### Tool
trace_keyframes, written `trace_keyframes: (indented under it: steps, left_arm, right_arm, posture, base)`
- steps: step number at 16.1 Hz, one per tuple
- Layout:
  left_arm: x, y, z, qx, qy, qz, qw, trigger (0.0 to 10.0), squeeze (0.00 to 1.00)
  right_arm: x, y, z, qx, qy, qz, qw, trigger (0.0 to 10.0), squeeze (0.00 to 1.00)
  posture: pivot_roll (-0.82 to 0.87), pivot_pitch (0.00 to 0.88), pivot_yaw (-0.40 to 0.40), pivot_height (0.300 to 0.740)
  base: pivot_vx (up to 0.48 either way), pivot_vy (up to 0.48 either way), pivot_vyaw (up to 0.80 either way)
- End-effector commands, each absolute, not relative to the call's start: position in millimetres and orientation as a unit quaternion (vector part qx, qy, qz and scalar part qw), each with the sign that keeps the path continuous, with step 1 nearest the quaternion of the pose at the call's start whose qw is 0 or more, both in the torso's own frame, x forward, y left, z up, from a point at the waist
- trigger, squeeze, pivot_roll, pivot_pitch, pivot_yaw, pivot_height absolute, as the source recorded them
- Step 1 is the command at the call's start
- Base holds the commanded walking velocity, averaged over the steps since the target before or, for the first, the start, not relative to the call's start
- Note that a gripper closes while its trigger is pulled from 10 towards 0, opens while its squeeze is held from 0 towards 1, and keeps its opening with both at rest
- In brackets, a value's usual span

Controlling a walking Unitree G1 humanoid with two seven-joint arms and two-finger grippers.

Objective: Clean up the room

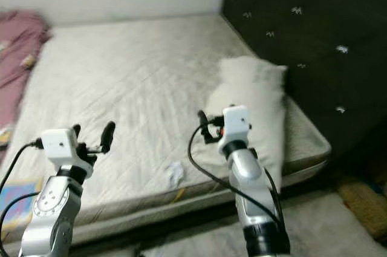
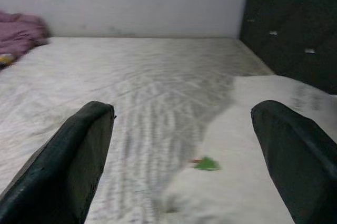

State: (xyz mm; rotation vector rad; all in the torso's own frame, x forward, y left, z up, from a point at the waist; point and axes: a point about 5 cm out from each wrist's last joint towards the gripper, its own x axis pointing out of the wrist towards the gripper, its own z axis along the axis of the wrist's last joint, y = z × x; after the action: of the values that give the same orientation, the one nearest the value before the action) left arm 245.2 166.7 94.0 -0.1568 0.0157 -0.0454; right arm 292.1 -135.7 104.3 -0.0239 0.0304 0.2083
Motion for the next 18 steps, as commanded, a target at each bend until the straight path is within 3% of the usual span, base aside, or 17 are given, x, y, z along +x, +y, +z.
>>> trace_keyframes:
  steps: [1,9,14,18]
  left_arm:
    - [247.7,159.3,96.6,-0.085,0.000,-0.024,0.996,10.0,0.00]
    - [250.6,160.5,96.5,-0.085,0.009,-0.013,0.996,10.0,0.00]
    - [250.5,159.8,96.4,-0.085,0.008,-0.017,0.996,10.0,0.00]
    - [250.2,160.5,97.4,-0.075,0.002,-0.019,0.997,10.0,0.00]
  right_arm:
    - [288.9,-149.5,100.5,-0.020,0.021,0.086,0.996,10.0,0.00]
    - [292.2,-147.9,101.6,-0.021,0.018,0.088,0.996,10.0,0.00]
    - [292.3,-149.6,101.4,-0.009,0.018,0.080,0.997,10.0,0.00]
    - [293.1,-152.2,99.1,-0.004,0.029,0.070,0.997,10.0,0.00]
  posture:
    - [0.04,0.010,-0.032,0.740]
    - [0.04,0.024,-0.038,0.740]
    - [0.04,0.024,-0.041,0.740]
    - [0.04,0.026,-0.041,0.740]
  base:
    - [0.000,0.000,0.00]
    - [0.000,0.000,0.69]
    - [0.000,0.467,0.00]
    - [0.000,0.070,-0.40]
